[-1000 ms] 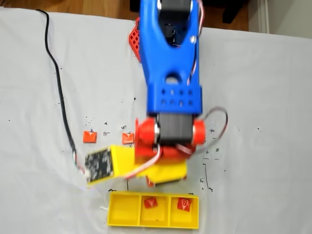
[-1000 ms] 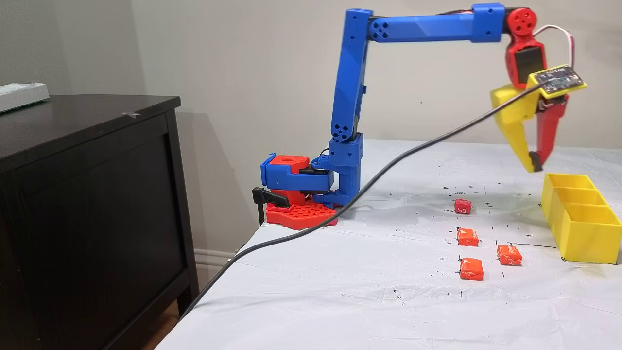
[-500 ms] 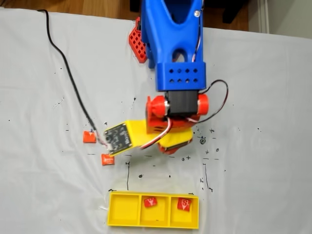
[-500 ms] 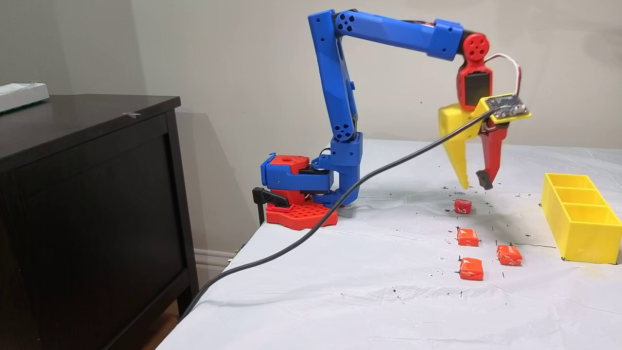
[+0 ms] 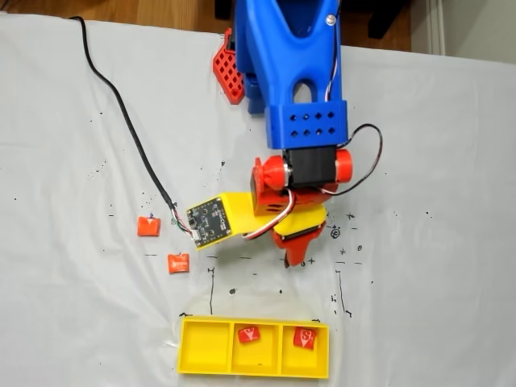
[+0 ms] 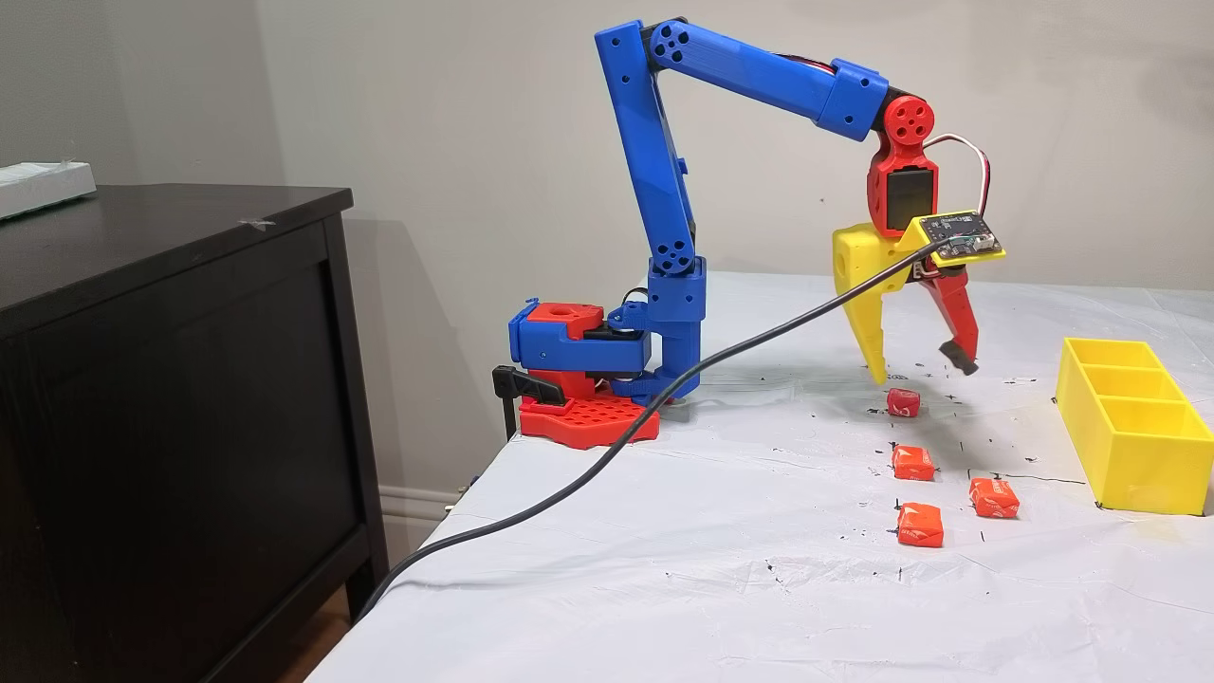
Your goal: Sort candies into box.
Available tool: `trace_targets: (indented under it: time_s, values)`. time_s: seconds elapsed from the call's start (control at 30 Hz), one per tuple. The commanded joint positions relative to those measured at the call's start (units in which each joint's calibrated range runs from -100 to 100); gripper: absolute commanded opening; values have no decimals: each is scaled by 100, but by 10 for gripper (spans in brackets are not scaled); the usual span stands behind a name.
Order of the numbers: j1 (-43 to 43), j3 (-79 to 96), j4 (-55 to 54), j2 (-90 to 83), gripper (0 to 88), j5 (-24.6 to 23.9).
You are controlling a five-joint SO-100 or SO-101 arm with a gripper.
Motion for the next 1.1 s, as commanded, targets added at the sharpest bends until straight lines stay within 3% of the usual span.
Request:
trace_targets:
  time_s: [0.0, 0.83, 0.9, 1.0, 1.07]
  values:
    - [-86, 47, -174, -55, 284, -20]
    - [-385, 138, -1099, 1081, 248, -225]
    - [-385, 138, -1148, 1200, 196, -225]
    - [-367, 238, -1189, 1124, 32, -230]
    - [-367, 293, -1164, 971, 10, -210]
